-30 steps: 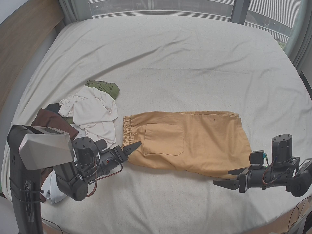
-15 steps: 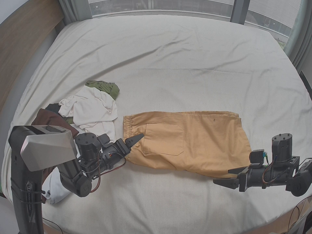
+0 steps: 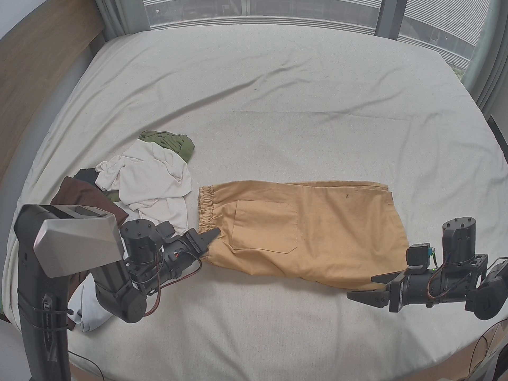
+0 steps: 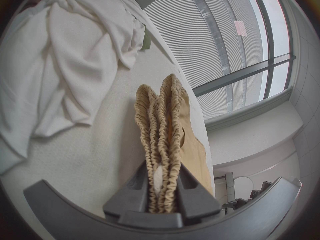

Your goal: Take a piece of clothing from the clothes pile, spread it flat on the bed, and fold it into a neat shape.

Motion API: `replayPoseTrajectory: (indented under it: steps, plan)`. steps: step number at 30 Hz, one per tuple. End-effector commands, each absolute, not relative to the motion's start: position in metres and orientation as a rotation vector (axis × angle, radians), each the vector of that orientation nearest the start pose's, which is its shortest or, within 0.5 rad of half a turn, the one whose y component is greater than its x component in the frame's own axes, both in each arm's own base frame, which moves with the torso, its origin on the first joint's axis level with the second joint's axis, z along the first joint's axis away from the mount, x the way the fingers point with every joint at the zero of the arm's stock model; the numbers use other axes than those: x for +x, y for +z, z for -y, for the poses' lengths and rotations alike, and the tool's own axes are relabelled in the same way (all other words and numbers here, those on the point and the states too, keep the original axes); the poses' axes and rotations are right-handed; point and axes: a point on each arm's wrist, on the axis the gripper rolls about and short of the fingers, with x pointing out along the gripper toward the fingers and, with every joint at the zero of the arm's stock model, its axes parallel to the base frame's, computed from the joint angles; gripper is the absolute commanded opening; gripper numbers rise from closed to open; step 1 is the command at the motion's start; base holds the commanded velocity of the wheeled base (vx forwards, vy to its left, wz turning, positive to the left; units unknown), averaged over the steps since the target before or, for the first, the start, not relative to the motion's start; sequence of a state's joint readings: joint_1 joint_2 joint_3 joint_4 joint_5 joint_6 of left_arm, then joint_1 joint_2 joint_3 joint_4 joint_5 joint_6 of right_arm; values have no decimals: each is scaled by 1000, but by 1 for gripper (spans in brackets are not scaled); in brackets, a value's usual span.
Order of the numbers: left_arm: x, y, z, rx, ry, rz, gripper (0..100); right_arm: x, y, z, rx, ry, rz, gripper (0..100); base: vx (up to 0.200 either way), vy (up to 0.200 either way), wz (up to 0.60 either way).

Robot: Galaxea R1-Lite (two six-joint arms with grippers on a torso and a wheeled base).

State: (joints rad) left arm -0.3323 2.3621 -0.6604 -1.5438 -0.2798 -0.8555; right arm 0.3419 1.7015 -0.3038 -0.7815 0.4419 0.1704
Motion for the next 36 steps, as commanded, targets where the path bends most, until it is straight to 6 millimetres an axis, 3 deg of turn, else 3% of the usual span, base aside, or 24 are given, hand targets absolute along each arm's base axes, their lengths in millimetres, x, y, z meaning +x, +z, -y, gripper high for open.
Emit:
replayPoseTrajectory:
  steps: [1, 12, 21, 25, 30, 33, 36]
  plan:
    - [332, 38, 100, -813, -465, -355, 0, 210, 79, -85, 190, 701, -698, 100, 0, 0, 0]
    - [310, 40, 59, -757, -359, -365, 0, 212, 80, -85, 193, 702, -693, 100, 0, 0, 0]
    - [294, 50, 35, -751, -378, -373, 0, 213, 81, -86, 193, 705, -692, 100, 0, 0, 0]
    - [278, 72, 42, -734, -559, -381, 0, 214, 80, -87, 193, 705, -694, 100, 0, 0, 0]
    - [277, 92, 53, -713, -745, -361, 0, 217, 83, -82, 205, 690, -674, 100, 0, 0, 0]
    - [277, 94, 57, -703, -794, -365, 0, 218, 85, -80, 210, 694, -652, 100, 0, 0, 0]
    - [274, 92, 80, -690, -865, -398, 0, 220, 86, -81, 208, 702, -620, 100, 0, 0, 0]
